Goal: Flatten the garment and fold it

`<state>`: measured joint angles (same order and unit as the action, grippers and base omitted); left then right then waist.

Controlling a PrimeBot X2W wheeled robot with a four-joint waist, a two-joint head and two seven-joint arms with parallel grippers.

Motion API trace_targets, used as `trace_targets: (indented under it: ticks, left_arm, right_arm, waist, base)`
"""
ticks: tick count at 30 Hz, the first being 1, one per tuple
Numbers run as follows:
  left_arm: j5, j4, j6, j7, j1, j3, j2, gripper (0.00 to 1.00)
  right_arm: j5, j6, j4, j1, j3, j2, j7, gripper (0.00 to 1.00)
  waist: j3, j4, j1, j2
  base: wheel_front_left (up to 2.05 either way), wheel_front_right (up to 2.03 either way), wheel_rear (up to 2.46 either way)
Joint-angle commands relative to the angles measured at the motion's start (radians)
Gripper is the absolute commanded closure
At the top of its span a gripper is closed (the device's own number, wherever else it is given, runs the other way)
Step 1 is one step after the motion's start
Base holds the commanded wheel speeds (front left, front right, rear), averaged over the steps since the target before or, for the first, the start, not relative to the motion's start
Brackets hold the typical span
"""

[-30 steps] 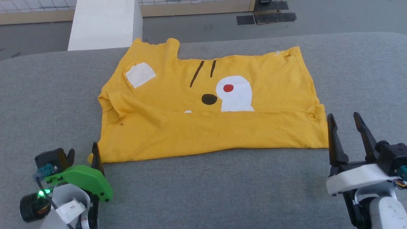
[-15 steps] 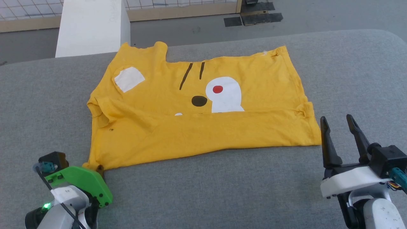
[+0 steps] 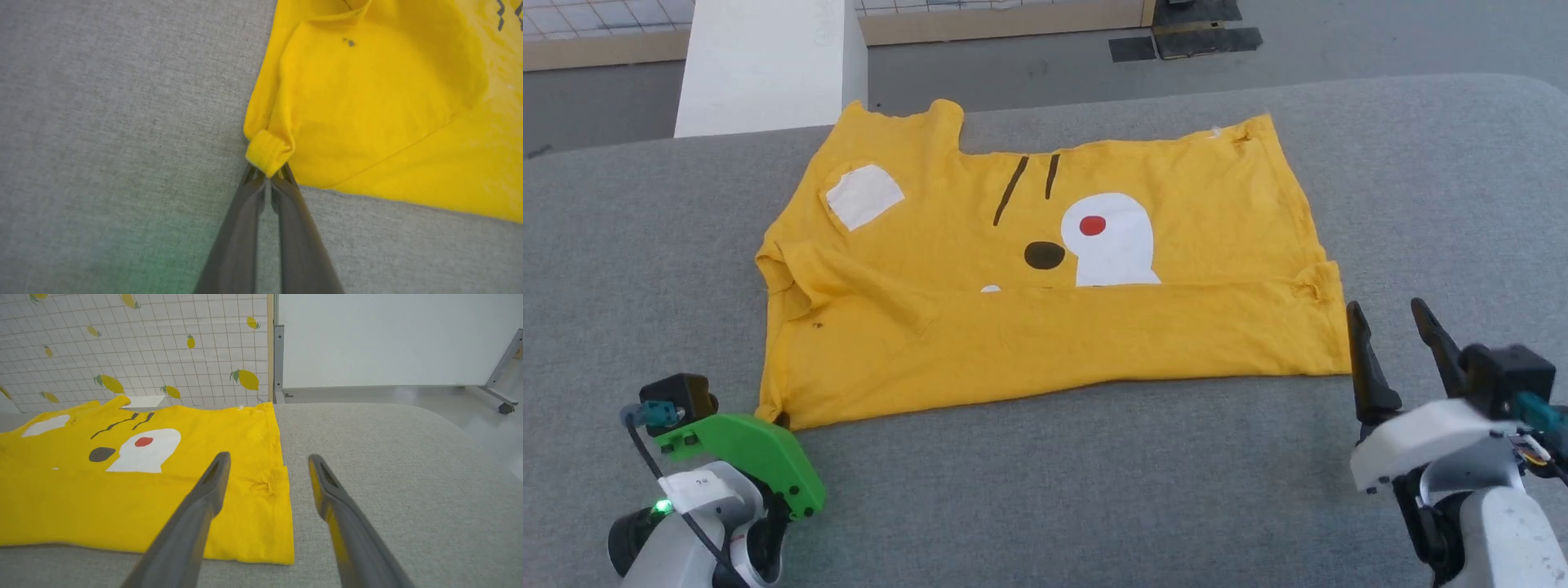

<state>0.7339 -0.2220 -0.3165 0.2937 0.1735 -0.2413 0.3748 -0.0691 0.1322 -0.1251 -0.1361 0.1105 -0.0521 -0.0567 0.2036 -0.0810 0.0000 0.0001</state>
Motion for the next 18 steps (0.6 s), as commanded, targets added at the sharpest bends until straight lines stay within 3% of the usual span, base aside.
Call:
trace_targets:
  ticks: [1, 6, 13, 14, 16, 17, 18]
  left_arm:
    - [0.014, -0.017, 0.008, -0.001, 0.001, -0.01, -0.009, 1.0]
    - [0.011, -0.027, 0.024, -0.022, 0.009, -0.02, -0.017, 1.0]
    - [0.008, -0.04, 0.045, -0.038, 0.027, -0.032, -0.022, 1.0]
    - [0.006, -0.041, 0.047, -0.042, 0.029, -0.033, -0.021, 1.0]
    - [0.006, -0.045, 0.05, -0.049, 0.032, -0.034, -0.021, 1.0]
    - [0.004, -0.046, 0.051, -0.056, 0.033, -0.033, -0.021, 1.0]
    - [0.003, -0.046, 0.053, -0.062, 0.034, -0.032, -0.022, 1.0]
  right_arm:
    - [-0.015, -0.002, -0.029, -0.029, 0.015, 0.002, 0.04, 0.0]
    - [-0.06, -0.002, -0.163, -0.105, 0.067, 0.002, 0.315, 0.0]
    - [-0.019, -0.002, -0.212, -0.158, 0.088, 0.002, 0.625, 0.0]
    - [-0.011, -0.002, -0.208, -0.16, 0.089, 0.002, 0.666, 0.47]
    - [-0.003, -0.002, -0.188, -0.16, 0.093, 0.002, 0.719, 0.88]
    - [-0.001, -0.002, -0.173, -0.159, 0.094, 0.002, 0.734, 1.0]
    - [0.005, -0.002, -0.158, -0.159, 0.095, 0.002, 0.737, 1.0]
  waist:
    - [0.003, 0.006, 0.0, -0.0001]
    - [0.008, 0.027, 0.0, -0.0001]
    - [0.02, 0.047, 0.0, -0.0001]
    - [0.021, 0.049, 0.0, -0.0001]
    - [0.024, 0.051, 0.0, -0.0001]
    - [0.026, 0.051, 0.0, -0.0001]
    - [0.026, 0.051, 0.0, -0.0001]
  base:
    - [0.0, 0.0, 0.0]
    - [0.0, 0.0, 0.0]
    - [0.0, 0.0, 0.0]
    - [0.0, 0.0, 0.0]
    - [0.0, 0.0, 0.0]
    - [0.0, 0.0, 0.0]
    - [0.0, 0.0, 0.0]
